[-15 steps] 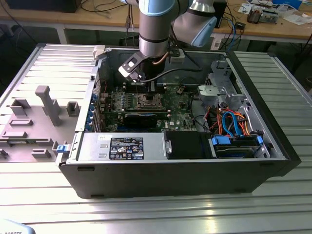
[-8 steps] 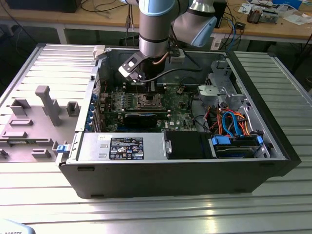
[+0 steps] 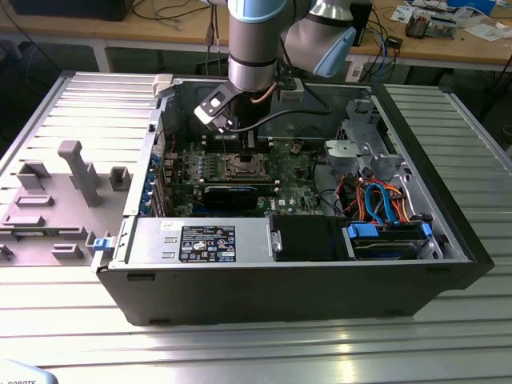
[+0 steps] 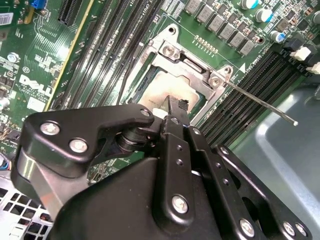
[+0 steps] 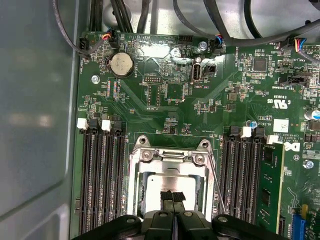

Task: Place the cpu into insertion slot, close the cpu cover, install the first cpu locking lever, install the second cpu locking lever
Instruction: 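Install the first cpu locking lever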

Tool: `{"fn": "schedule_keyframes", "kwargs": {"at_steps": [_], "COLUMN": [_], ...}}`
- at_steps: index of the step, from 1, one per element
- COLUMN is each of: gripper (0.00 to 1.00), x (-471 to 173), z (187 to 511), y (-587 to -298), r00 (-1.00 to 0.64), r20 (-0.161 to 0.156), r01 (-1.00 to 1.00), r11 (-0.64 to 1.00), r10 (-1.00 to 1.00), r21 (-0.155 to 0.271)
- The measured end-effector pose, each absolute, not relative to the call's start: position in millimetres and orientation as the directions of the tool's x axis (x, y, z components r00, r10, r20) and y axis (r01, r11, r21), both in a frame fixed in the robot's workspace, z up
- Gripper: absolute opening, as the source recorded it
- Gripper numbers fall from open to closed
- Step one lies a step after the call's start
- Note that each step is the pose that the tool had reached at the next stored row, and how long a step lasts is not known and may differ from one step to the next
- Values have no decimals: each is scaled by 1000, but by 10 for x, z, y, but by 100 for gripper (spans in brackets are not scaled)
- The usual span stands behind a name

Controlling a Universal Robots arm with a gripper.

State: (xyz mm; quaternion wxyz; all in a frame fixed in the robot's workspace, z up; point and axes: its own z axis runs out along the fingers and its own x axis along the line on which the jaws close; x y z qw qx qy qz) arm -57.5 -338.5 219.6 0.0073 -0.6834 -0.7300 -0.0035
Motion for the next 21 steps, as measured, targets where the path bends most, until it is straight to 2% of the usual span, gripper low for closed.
{"fn": "schedule_keyframes", "kwargs": {"at_steps": [21], "gripper": [11], "x": [-575], "z": [2332], "y": [-3385], "r00": [-66], "r20": [16], "r01": [998], "r11": [66], "r10": [998], "r21": [-5]}}
